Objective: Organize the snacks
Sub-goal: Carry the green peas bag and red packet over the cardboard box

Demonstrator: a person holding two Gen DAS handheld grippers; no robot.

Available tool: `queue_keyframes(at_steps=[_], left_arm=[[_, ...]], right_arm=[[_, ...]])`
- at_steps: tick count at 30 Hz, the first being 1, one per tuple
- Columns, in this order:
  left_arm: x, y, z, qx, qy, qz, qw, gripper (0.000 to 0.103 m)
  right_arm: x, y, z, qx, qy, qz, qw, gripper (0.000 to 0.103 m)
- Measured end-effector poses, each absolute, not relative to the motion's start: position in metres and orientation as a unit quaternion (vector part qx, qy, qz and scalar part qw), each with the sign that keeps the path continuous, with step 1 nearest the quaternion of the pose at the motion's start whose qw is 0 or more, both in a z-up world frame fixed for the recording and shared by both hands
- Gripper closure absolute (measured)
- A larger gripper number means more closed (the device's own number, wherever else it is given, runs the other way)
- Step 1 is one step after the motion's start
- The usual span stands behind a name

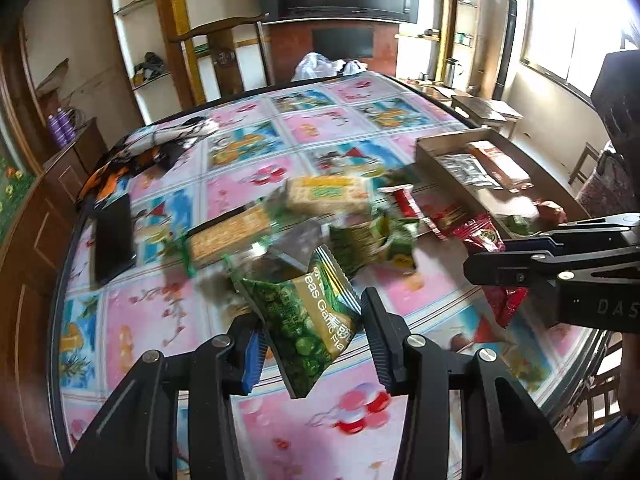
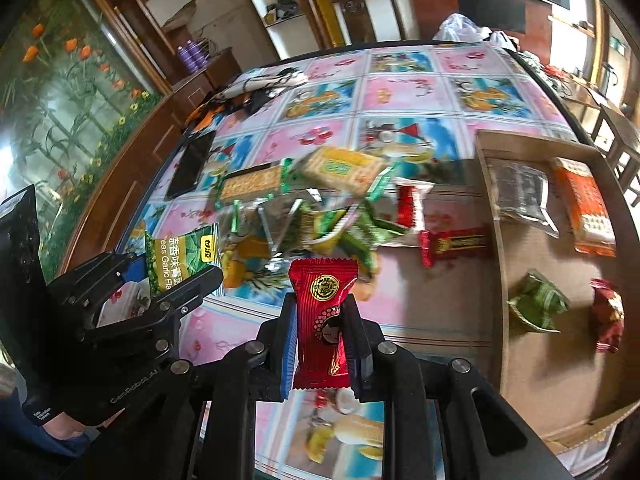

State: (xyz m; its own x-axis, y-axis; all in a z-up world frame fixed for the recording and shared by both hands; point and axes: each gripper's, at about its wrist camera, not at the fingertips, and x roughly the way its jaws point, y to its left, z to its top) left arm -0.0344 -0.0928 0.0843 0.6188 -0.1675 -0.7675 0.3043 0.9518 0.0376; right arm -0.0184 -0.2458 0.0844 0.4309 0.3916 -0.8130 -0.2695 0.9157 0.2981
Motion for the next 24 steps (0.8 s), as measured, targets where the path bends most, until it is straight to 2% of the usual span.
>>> queue_keyframes(at_steps=[24], left_arm=[[-0.035,-0.245,0.098,0.133,0.397,-0.269,0.868,0.060]], right_arm=[[-0.040,-0.392,0.080,0.136,0.491,0.085,0.856,0.081]])
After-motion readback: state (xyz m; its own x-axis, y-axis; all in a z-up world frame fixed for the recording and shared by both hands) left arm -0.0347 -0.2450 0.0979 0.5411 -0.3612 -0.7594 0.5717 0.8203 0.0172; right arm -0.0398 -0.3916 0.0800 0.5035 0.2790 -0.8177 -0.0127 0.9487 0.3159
